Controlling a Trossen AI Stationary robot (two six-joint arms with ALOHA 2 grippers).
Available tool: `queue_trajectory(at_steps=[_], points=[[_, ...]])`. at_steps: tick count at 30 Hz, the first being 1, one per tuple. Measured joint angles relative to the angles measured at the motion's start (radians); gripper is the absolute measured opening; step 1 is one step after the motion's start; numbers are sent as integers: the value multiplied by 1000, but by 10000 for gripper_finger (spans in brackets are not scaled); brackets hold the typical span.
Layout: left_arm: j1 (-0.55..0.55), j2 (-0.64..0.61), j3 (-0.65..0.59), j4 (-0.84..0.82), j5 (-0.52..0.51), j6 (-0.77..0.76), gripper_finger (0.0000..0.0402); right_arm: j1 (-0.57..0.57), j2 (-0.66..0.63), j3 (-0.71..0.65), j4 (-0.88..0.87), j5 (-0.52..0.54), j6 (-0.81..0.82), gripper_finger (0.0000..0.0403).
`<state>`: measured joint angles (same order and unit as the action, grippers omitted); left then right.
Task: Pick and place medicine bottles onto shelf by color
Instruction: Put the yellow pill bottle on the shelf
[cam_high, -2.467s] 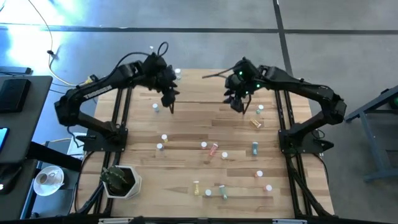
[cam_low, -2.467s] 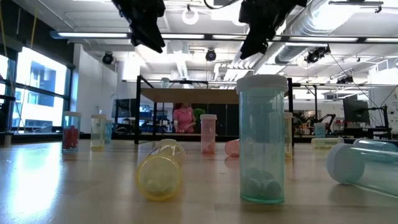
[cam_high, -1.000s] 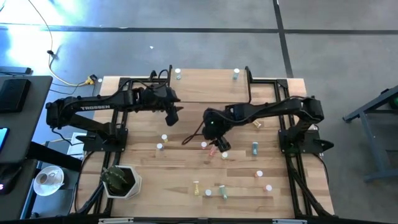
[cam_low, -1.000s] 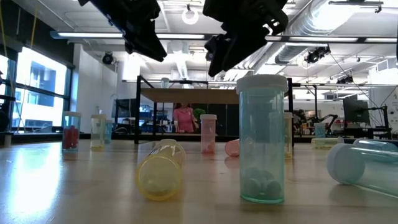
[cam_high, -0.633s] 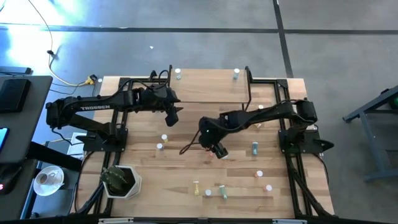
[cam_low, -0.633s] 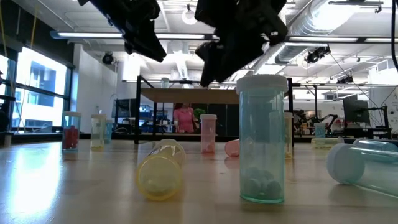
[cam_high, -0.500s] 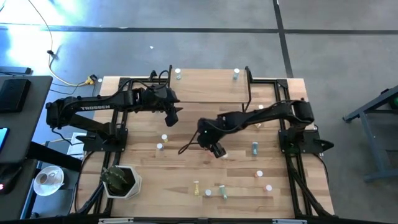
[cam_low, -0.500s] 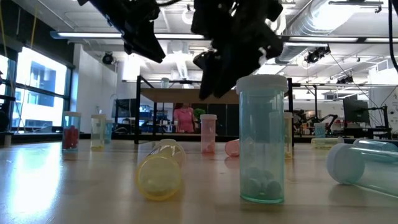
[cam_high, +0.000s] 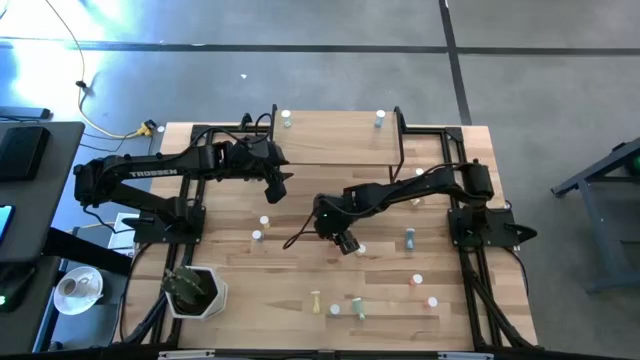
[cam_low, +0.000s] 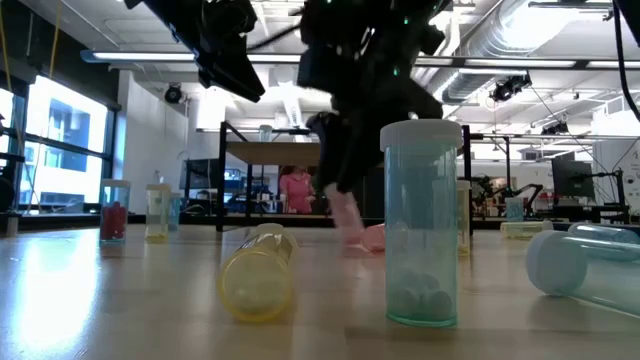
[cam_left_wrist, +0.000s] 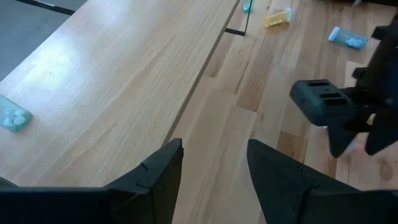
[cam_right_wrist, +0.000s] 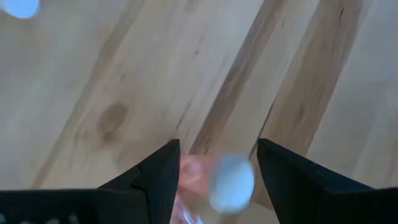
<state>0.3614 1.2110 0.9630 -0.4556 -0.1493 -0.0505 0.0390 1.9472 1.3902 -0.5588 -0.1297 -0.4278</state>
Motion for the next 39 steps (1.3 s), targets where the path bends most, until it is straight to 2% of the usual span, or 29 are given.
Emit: queue_trajectory(at_steps=[11, 19, 29, 34, 36, 39], points=[[-1, 0, 0, -5, 4, 0, 172, 0, -10, 3, -28, 2, 3, 206], [0, 0, 0, -26, 7, 0, 172, -2, -33, 3, -81, 60, 22, 206], [0, 1, 0, -40, 10, 0, 172, -82, -76, 3, -196, 68, 65, 206], [0, 1, 0, -42, 11, 0, 172, -126, -102, 2, -218, 31, 53, 206], [0, 1, 0, -44, 11, 0, 172, -144, -111, -8, -225, -17, 50, 206], [0, 1, 0, -49, 11, -1, 172, -167, -128, -73, -156, -69, 33, 206]])
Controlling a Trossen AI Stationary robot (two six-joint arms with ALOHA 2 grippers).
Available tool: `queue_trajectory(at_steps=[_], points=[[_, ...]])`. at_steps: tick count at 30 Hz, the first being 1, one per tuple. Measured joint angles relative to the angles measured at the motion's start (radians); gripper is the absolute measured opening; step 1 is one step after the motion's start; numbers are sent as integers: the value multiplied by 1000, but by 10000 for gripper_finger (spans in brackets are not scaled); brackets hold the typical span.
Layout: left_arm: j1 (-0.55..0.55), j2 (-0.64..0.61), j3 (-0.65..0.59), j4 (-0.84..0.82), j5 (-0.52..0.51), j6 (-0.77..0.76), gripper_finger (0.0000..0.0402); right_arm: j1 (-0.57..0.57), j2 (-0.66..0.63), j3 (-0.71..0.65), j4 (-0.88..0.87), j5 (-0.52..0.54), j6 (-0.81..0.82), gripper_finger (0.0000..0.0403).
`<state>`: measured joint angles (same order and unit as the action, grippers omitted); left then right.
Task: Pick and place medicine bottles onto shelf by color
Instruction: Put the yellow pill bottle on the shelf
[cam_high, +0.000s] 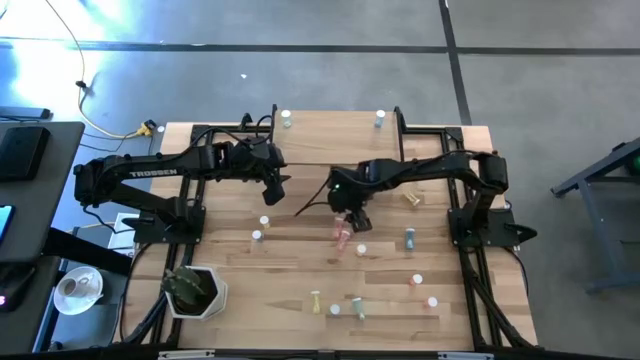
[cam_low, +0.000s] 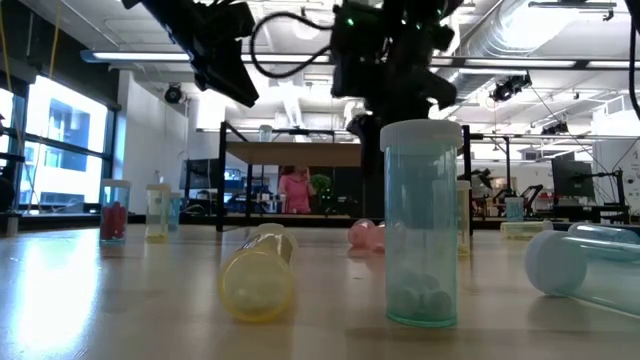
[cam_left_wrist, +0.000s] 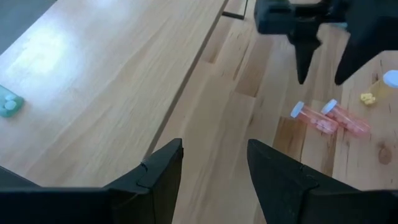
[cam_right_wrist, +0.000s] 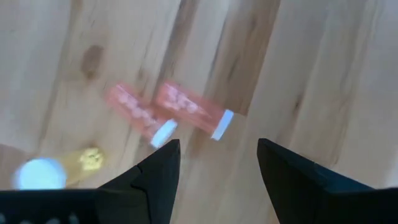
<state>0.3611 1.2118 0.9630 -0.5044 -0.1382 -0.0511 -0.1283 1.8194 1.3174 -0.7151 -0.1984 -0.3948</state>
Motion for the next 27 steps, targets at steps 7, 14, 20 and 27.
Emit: queue_trajectory(at_steps=[7, 14, 20, 27], points=[[0, 0, 0, 0, 0, -2, 172, -16, 0, -122, 139, 21, -6, 206], [0, 0, 0, 0, -1, -2, 172, -4, -17, -122, 113, 23, 20, 206], [0, 0, 0, 0, -1, -2, 172, 20, -106, -122, 13, 29, 79, 206], [0, 0, 0, 0, -1, -2, 172, 99, -219, -122, -69, 25, 156, 206]])
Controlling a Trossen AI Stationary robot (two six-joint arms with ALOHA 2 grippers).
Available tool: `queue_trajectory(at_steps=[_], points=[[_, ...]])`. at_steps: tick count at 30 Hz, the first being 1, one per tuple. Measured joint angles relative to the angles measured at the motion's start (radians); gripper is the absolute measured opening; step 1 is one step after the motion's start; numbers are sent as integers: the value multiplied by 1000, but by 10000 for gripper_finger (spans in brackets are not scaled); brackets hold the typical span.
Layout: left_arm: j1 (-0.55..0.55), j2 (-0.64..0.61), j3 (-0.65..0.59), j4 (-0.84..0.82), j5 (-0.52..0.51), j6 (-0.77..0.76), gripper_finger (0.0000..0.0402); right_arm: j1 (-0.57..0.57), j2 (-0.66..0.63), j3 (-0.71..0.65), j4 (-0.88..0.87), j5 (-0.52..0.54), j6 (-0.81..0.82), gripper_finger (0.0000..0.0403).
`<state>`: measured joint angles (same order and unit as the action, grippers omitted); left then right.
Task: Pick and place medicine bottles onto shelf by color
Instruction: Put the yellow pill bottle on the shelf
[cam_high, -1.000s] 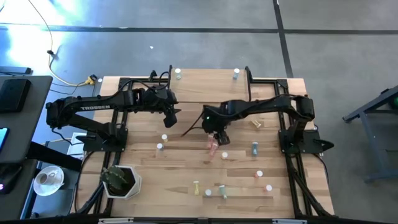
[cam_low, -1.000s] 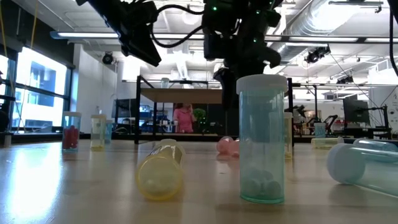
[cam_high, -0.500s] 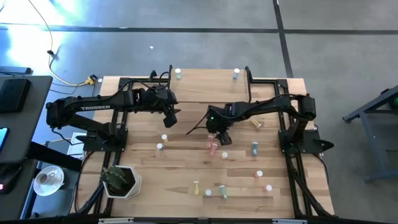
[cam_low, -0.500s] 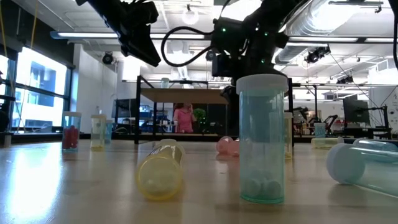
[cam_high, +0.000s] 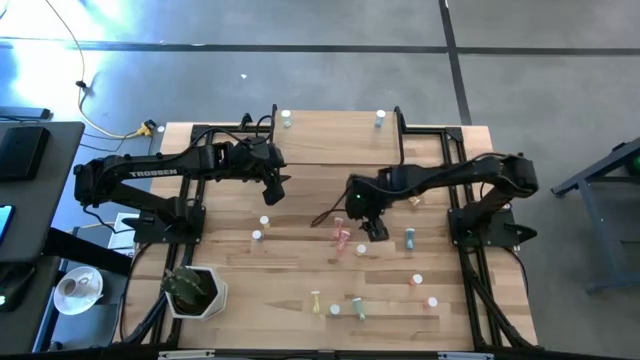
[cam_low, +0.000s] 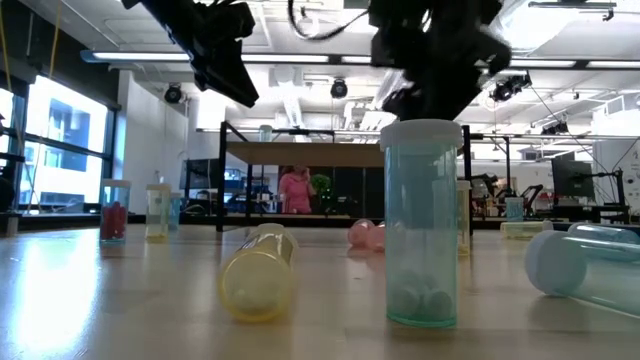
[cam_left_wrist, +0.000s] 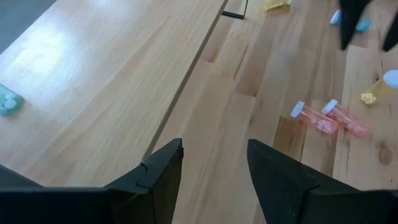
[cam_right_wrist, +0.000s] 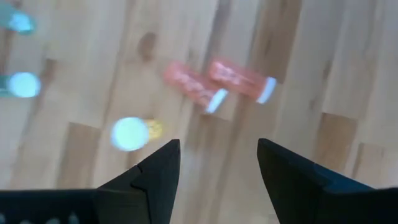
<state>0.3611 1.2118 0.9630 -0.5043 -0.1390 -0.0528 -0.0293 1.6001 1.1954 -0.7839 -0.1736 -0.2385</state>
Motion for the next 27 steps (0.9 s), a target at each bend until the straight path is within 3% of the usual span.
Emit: queue_trajectory(at_steps=[8, 16, 27], points=[[0, 0, 0, 0, -1, -23, 172, 86, -26, -2, -43, 14, 56, 206], [0, 0, 0, 1, -1, -33, 172, 122, -85, -155, 110, 24, 113, 206], [0, 0, 0, 2, -3, -76, 172, 185, -134, -260, 292, 37, 135, 206]])
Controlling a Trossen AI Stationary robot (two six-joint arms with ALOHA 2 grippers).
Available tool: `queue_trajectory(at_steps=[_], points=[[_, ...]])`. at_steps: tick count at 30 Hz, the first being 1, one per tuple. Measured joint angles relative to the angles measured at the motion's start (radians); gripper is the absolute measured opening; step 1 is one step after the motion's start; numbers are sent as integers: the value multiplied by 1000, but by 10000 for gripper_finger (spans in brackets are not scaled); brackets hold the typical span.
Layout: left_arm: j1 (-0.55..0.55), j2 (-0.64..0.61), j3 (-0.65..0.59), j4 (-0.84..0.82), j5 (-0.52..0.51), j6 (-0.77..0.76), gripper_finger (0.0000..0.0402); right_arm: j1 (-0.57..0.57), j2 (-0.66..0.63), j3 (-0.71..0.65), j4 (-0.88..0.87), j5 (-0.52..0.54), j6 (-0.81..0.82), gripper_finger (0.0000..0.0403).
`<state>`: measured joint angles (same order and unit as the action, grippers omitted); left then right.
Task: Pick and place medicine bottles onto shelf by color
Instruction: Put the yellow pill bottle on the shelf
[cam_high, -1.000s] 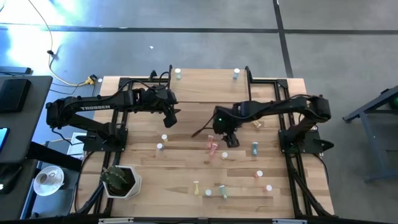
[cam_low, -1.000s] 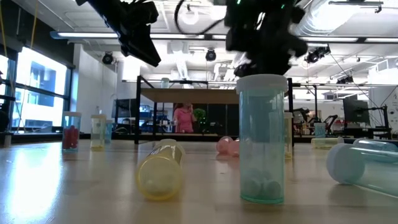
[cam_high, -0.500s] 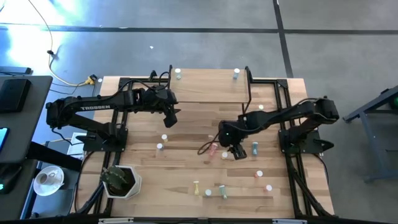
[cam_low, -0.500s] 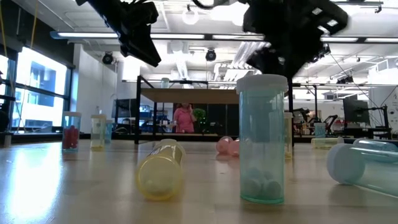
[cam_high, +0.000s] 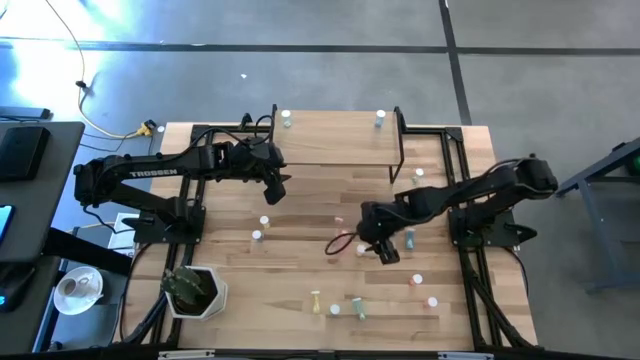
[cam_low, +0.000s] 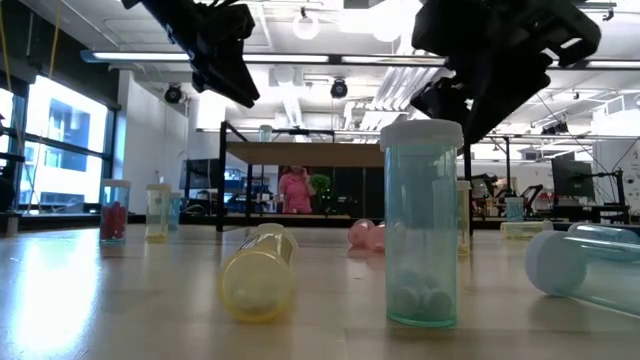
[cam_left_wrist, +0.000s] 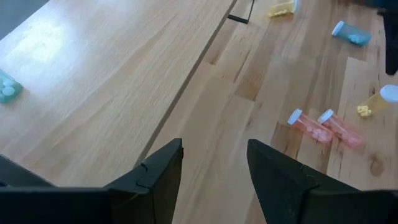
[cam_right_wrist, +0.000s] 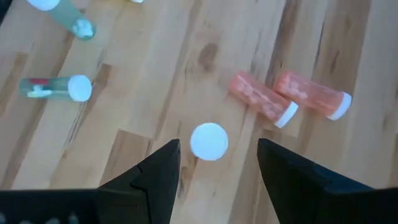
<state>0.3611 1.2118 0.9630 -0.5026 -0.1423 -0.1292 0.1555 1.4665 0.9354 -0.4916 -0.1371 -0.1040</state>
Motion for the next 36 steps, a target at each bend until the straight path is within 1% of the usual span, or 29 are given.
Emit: queue_trajectory(at_steps=[4, 6, 12, 28, 36], points=[[0, 0, 0, 0, 0, -1, 172, 40, 6, -16, 24, 88, -6, 206], [0, 0, 0, 0, 0, -2, 172, 55, 6, -21, 40, 103, -6, 206], [0, 0, 0, 5, 1, -2, 172, 84, 12, -23, 85, 103, -6, 206], [-2, 0, 0, 6, 4, -2, 172, 80, 100, -23, 119, 104, -1, 206], [-2, 0, 0, 6, 4, -2, 172, 80, 106, -23, 114, 112, 18, 206]])
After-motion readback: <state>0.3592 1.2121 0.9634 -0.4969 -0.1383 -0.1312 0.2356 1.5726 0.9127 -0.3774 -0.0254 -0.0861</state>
